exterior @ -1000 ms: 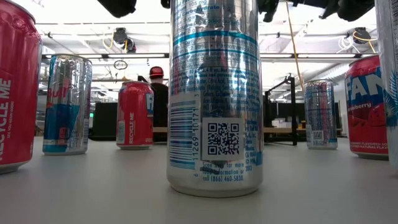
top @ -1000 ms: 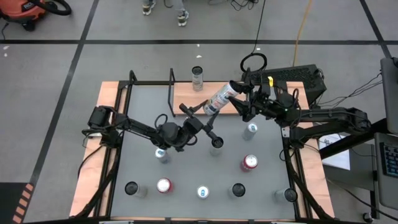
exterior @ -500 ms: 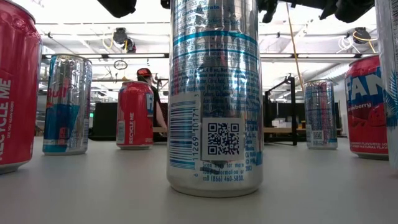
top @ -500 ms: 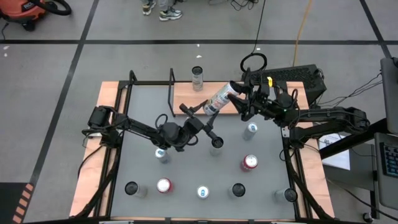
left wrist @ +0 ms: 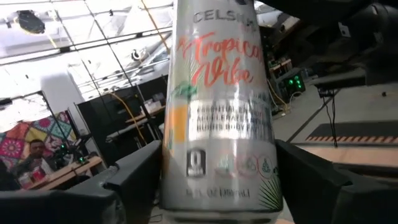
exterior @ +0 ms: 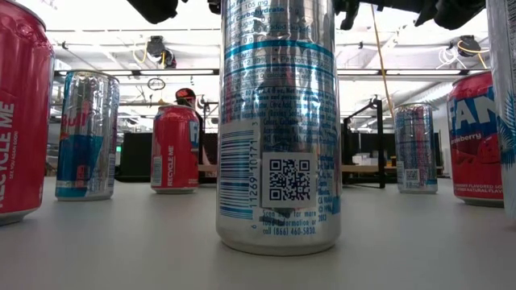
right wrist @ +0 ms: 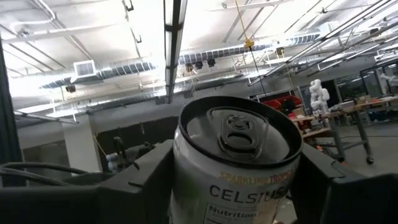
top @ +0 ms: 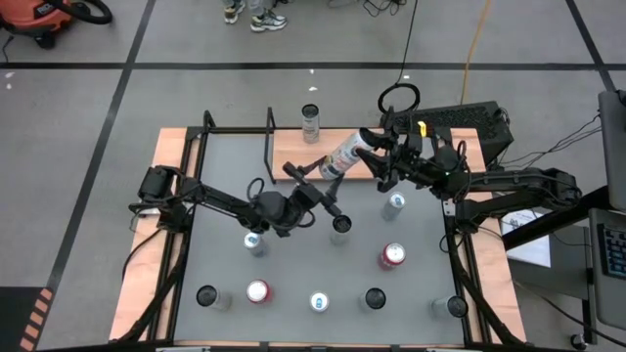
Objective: Place canned beverage on shelf
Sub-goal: Put the top right white yellow soda can on the shelf
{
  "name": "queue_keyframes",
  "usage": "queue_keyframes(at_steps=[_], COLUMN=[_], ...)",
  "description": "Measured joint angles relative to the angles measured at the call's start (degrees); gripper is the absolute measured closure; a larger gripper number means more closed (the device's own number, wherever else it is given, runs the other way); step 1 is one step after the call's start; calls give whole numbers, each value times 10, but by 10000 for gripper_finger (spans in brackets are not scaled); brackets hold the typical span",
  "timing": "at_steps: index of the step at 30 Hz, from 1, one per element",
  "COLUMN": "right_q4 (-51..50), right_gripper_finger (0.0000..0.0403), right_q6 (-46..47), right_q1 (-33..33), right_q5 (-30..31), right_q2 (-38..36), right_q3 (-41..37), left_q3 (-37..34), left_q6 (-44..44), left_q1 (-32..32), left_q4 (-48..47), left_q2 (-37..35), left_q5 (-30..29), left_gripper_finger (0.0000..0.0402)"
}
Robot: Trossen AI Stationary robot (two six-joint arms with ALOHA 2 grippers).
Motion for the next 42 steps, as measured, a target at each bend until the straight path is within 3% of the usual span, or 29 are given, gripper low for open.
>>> queue_keyframes(at_steps=[7,13,22,28,35,42], right_q4=[1,-19,-262,-389,-411,-412], right_gripper_finger=[190,190,190,190,190,190], right_q6=[-27,-54,-148,-238,-277,-296], right_q1=[-9,-30,-82,-121,-213,-301], right_q5=[-3,-37,-109,-114,-267,-405], right_q2=[-2,-2,-2,-2,5,73], right_q3=[0,4,111,178,209,239], left_q3=[0,0,0,-14,-86,-144], left_q6=[-4,16,76,104,70,-117], left_q1=[-1,-13,-49,-68,-76,-78], left_q4=[-12,-12,-5,-20,-79,-289], left_q2=[0,-2,-22,-65,-173,-288], left_q5=[-9,-47,-85,-108,-114,-63], left_gripper_finger=[47,28,27,27,26,26])
